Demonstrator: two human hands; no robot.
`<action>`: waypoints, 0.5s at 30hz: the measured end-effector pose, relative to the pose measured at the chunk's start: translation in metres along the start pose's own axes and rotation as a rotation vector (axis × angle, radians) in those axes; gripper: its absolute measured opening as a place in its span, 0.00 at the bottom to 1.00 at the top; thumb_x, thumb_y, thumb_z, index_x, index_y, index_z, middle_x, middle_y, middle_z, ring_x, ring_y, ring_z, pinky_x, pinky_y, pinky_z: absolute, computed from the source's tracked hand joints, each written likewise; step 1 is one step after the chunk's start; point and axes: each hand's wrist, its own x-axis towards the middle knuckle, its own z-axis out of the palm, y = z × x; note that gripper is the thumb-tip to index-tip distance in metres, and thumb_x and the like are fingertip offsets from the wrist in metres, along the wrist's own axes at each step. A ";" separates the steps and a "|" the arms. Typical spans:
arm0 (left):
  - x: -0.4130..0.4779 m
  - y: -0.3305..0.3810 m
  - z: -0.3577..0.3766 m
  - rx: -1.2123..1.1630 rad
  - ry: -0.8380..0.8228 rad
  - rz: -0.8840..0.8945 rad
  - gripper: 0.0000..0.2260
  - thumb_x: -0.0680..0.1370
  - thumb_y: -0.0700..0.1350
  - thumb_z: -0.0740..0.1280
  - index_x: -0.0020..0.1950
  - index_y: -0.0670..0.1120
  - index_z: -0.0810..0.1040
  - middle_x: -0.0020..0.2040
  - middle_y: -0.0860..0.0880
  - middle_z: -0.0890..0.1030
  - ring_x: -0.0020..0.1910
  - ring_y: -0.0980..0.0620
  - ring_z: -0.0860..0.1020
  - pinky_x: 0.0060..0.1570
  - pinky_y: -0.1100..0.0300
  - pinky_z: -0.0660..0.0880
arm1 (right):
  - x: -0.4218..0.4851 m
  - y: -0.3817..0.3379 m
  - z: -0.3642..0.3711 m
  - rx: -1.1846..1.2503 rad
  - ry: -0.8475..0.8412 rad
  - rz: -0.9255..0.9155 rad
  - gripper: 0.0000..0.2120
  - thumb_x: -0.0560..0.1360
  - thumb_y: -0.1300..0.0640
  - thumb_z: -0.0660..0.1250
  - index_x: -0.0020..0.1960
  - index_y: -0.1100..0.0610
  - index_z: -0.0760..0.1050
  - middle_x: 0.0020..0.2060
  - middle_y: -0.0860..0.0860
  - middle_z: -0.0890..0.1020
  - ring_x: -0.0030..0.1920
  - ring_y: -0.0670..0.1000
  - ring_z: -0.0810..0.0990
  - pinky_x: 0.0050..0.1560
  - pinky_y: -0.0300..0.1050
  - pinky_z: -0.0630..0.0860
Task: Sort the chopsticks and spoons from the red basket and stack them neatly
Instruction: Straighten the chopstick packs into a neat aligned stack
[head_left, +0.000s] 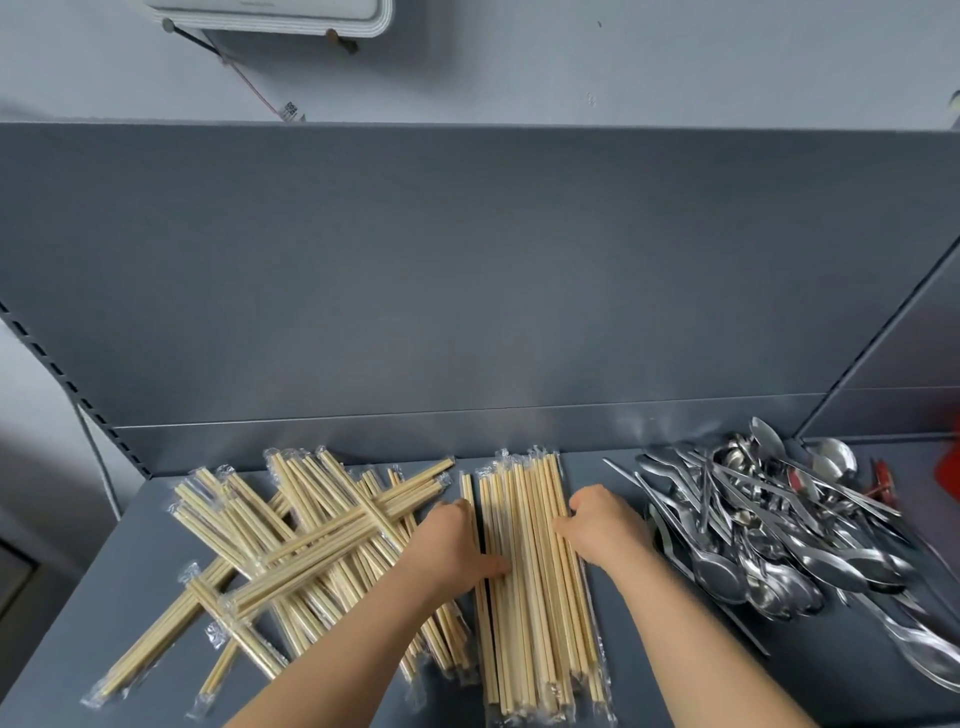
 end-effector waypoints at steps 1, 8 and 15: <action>0.000 0.001 0.001 0.000 -0.004 -0.001 0.18 0.69 0.56 0.75 0.48 0.49 0.70 0.41 0.55 0.72 0.35 0.59 0.70 0.28 0.69 0.63 | -0.002 -0.001 0.001 -0.007 -0.041 -0.018 0.12 0.76 0.57 0.63 0.35 0.54 0.66 0.32 0.49 0.74 0.33 0.52 0.77 0.32 0.43 0.74; -0.001 -0.003 0.001 -0.025 0.000 0.028 0.22 0.69 0.54 0.75 0.57 0.47 0.73 0.49 0.51 0.78 0.44 0.55 0.77 0.40 0.64 0.75 | -0.007 -0.009 0.008 0.139 -0.170 -0.151 0.02 0.74 0.63 0.63 0.43 0.60 0.74 0.34 0.53 0.72 0.33 0.53 0.74 0.32 0.42 0.68; -0.014 -0.030 -0.032 0.049 0.294 0.095 0.14 0.75 0.53 0.69 0.58 0.50 0.76 0.51 0.52 0.79 0.43 0.57 0.76 0.44 0.64 0.76 | -0.014 -0.024 0.004 0.014 0.029 -0.240 0.09 0.78 0.55 0.63 0.41 0.56 0.70 0.42 0.51 0.73 0.37 0.50 0.73 0.35 0.43 0.68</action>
